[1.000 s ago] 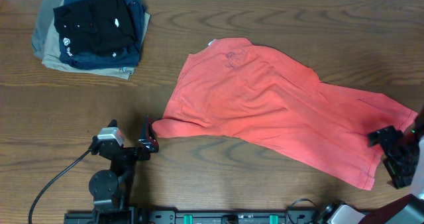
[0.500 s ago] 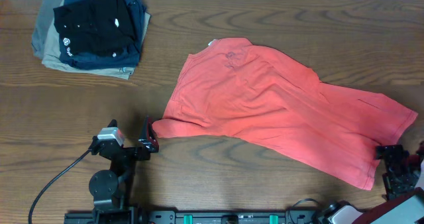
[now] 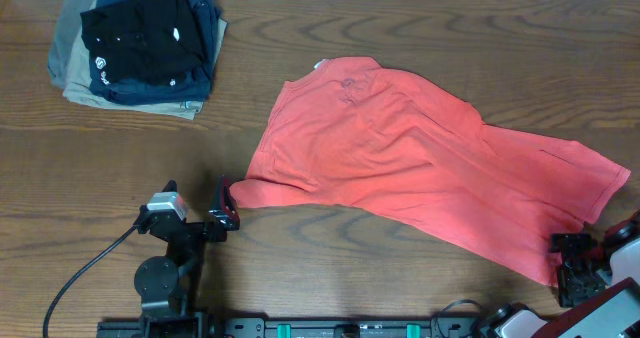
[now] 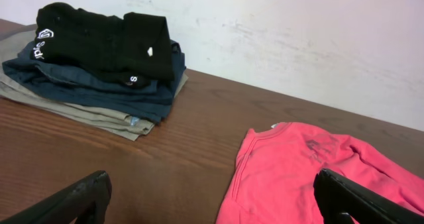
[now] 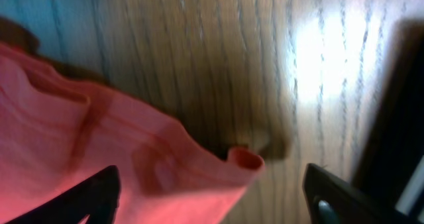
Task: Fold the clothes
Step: 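Regrasp the t-shirt's right hem corner with the right gripper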
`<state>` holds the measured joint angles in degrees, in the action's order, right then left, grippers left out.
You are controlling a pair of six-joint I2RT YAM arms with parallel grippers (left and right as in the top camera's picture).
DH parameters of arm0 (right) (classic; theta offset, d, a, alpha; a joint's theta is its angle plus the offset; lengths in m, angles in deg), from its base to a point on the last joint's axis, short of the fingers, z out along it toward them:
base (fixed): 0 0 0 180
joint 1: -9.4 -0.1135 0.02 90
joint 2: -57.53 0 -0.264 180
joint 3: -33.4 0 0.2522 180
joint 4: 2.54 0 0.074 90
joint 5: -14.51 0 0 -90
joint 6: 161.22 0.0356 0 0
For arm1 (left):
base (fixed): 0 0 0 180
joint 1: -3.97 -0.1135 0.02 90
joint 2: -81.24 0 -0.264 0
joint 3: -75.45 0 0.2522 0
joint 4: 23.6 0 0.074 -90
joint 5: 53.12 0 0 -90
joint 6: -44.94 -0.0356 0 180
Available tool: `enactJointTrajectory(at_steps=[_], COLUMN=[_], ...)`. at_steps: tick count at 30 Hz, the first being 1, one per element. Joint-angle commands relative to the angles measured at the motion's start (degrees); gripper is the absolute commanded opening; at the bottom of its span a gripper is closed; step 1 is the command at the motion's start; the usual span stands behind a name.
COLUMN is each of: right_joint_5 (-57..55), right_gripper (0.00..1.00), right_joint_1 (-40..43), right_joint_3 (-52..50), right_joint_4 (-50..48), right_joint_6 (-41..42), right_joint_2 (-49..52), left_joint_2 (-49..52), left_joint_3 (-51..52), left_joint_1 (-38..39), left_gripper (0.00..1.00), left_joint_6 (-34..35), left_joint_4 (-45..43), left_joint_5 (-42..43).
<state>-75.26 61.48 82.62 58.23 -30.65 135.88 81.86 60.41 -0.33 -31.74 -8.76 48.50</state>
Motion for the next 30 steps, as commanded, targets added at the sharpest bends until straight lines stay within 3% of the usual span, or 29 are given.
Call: enactJointTrajectory(at_steps=[1, 11, 16, 18, 21, 26, 30], right_joint_5=[-1.9, -2.0, -1.9, -1.9, -1.9, -1.5, -1.5], right_gripper=[0.83, 0.80, 0.56, 0.39, 0.22, 0.13, 0.13], right_joint_1=[0.5, 0.5, 0.5, 0.5, 0.5, 0.5, 0.5], right_joint_3=[-1.1, -3.0, -5.0, -5.1, -5.1, -4.4, -1.4], right_joint_4=[-1.4, -2.5, -3.9, -4.0, -4.1, -3.7, -2.1], right_joint_6=[0.8, 0.8, 0.8, 0.8, 0.8, 0.7, 0.7], right_joint_2=[-0.8, -0.8, -0.8, -0.8, -0.8, -0.8, -0.8], left_joint_2=[-0.3, -0.3, -0.3, -0.3, -0.3, -0.3, -0.3], left_joint_3=[1.0, 1.0, 1.0, 1.0, 1.0, 1.0, 1.0], left_joint_1=[-0.2, -0.2, -0.2, -0.2, -0.2, -0.2, -0.2], left_gripper=[0.98, 0.98, 0.98, 0.98, 0.98, 0.98, 0.98], left_joint_6=[-0.1, -0.1, -0.1, -0.1, -0.1, -0.1, -0.1], left_joint_4=[1.9, 1.9, 1.9, 1.9, 1.9, 1.8, 1.9], left_joint_5=[0.7, 0.7, 0.7, 0.7, 0.7, 0.7, 0.7])
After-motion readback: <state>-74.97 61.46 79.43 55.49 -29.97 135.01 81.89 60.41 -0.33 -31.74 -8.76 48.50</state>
